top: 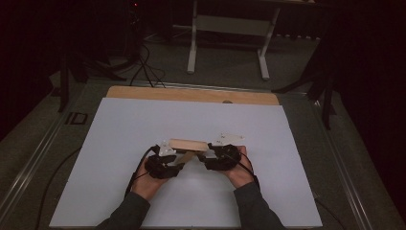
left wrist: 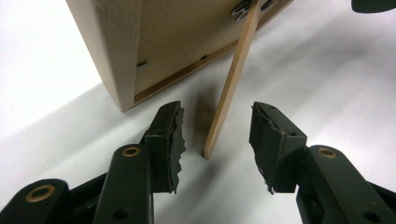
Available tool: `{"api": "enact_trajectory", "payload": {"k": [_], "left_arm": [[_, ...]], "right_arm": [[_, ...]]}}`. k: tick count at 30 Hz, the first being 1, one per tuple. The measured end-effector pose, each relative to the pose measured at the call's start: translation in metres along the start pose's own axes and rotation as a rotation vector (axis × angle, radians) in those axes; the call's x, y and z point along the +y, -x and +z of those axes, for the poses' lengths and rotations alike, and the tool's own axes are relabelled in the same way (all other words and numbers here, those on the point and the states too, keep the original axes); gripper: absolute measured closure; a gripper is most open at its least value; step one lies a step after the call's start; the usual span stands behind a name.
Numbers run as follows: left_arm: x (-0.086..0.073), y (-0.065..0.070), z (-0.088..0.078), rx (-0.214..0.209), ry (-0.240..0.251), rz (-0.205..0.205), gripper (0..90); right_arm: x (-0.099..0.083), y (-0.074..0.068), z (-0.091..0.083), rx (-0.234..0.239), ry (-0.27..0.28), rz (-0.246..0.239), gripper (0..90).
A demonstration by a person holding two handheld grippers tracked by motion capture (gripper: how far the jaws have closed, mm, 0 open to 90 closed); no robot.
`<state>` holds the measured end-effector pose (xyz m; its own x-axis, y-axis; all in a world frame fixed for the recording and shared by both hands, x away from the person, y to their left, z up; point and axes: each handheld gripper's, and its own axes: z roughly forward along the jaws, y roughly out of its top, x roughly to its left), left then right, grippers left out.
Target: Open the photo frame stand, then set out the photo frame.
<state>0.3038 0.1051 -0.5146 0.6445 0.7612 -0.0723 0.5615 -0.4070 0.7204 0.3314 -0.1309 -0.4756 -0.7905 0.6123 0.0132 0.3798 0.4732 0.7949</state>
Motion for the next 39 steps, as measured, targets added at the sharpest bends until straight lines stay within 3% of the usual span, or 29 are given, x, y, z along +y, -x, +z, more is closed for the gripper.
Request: {"api": "enact_trajectory", "payload": {"k": [10,39], "left_arm": [[-0.005,-0.004,-0.008,0.008,0.022,-0.035,53.7],[-0.004,-0.004,-0.017,-0.009,0.05,-0.03,58.6]], "right_arm": [[-0.007,0.003,-0.007,-0.019,0.024,0.033,39.7],[-0.013,0.015,-0.021,-0.028,0.057,0.056,41.7]]}}
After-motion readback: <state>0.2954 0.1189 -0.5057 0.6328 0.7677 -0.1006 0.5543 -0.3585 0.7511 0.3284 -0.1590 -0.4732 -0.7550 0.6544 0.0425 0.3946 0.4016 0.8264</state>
